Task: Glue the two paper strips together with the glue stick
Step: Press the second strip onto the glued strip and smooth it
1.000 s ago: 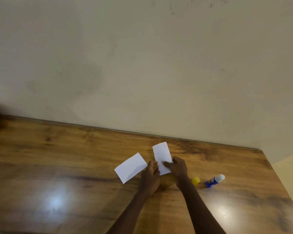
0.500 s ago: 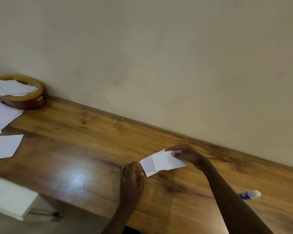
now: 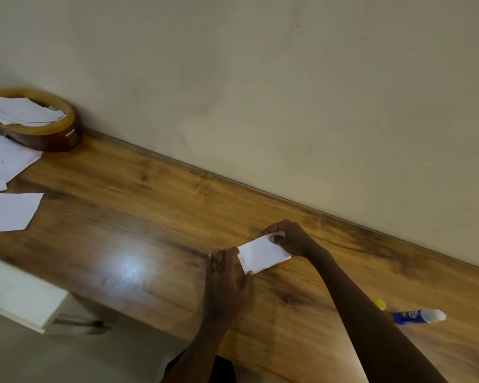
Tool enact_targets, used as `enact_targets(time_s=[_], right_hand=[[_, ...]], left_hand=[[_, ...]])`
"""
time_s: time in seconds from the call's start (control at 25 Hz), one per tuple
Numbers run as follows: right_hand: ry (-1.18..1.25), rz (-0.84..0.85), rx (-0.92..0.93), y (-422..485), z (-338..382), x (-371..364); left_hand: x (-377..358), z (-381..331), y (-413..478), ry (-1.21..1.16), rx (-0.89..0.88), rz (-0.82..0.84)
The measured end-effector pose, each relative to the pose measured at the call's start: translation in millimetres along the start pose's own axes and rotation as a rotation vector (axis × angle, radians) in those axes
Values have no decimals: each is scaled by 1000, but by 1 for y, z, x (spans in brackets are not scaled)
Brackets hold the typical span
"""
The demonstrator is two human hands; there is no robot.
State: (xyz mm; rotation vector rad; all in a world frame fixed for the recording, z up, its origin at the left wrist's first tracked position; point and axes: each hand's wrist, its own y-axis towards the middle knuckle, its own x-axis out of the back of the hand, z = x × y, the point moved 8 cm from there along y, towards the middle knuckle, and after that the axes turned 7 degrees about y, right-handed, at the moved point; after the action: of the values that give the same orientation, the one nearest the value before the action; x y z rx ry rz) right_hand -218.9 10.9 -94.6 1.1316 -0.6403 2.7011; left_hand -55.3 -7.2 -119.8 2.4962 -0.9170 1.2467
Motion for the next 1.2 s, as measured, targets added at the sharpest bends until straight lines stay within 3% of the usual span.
enact_targets(time_s=[0.6, 0.84, 0.92, 1.04, 1.2], right_hand=[[-102, -249, -104, -17, -3, -15], [254, -481, -30, -40, 1, 16], [349, -480, -54, -42, -3, 16], [369, -421, -88, -39, -7, 3], [302, -466, -153, -38, -19, -7]], left_hand=[[6, -5, 1, -21, -57, -47], [10, -5, -1, -114, -65, -79], [10, -5, -1, -134, -68, -87], [12, -6, -2, -144, -71, -103], [8, -5, -1, -106, -72, -77]])
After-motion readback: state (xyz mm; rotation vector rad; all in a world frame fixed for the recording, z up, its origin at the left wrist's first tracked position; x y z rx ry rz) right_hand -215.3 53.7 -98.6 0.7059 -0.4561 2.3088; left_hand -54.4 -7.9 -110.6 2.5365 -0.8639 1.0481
